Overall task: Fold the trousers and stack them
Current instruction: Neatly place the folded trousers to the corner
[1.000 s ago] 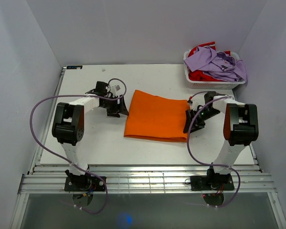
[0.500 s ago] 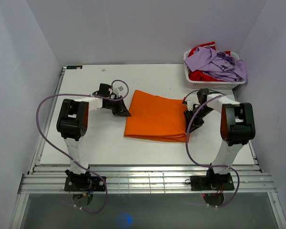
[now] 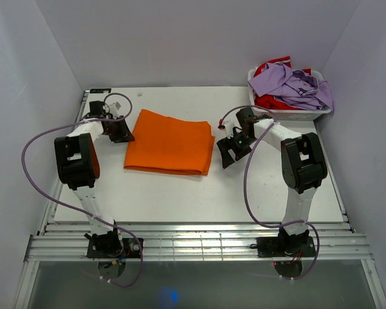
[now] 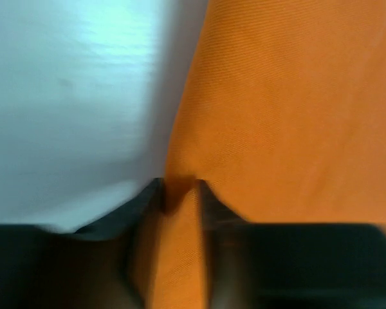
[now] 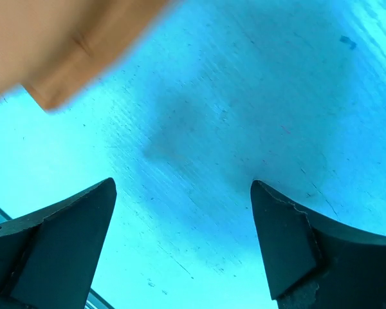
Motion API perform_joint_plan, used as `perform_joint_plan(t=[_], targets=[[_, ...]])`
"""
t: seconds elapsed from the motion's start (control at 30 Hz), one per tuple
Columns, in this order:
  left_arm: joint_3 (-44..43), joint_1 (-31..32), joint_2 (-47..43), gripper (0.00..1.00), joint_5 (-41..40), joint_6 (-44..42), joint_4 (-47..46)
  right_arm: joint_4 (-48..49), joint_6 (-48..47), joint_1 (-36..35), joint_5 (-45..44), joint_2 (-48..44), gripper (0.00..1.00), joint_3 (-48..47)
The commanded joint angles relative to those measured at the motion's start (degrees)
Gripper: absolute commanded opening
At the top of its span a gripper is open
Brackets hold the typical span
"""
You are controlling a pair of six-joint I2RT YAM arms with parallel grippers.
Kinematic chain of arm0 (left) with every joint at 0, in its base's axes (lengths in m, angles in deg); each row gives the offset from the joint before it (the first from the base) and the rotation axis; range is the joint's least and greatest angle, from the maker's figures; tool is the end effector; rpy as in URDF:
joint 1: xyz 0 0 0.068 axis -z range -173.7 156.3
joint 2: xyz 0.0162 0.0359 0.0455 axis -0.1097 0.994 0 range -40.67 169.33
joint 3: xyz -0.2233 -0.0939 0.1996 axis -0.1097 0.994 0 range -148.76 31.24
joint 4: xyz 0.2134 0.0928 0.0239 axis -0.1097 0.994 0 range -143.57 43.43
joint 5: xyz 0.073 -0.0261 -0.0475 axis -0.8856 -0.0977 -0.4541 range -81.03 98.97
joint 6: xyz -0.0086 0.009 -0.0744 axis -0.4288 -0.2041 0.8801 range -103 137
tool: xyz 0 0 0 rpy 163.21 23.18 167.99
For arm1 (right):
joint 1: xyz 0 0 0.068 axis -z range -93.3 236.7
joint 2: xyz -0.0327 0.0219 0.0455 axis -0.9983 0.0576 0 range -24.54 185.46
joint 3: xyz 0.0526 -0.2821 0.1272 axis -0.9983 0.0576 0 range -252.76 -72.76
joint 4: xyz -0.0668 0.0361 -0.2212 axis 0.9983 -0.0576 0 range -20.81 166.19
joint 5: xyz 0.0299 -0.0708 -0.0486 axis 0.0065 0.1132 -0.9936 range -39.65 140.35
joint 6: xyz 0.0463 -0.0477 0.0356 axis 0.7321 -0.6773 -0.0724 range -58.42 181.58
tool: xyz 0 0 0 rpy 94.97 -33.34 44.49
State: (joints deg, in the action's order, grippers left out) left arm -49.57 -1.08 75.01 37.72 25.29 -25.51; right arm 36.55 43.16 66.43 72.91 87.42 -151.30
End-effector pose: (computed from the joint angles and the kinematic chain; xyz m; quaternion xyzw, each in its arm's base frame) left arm 0.4233 0.0239 0.2001 -0.0708 0.9409 -0.2432 0.2248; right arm 0.3536 0.1566 0.2021 -0.3485 0.9057 0.1958 0.1413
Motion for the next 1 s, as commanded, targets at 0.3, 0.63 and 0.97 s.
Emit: perform_joint_plan(t=[0.3,0.63,0.97], targets=[[1.18,18.69,-19.70,0.98,-23.90,-1.55,-4.13,-3.78,-0.22,11.30,3.62,-10.62,0.90,-1.18],[0.05,36.90,-6.79,0.98,-48.96,9.26,1.73,-5.98,-0.13,12.45,3.80,-12.56,0.90,0.50],[-2.58,29.29,8.85,0.98,-47.04,13.86,7.54,-5.80,-0.48,12.89,3.36,-11.50,0.90,1.37]])
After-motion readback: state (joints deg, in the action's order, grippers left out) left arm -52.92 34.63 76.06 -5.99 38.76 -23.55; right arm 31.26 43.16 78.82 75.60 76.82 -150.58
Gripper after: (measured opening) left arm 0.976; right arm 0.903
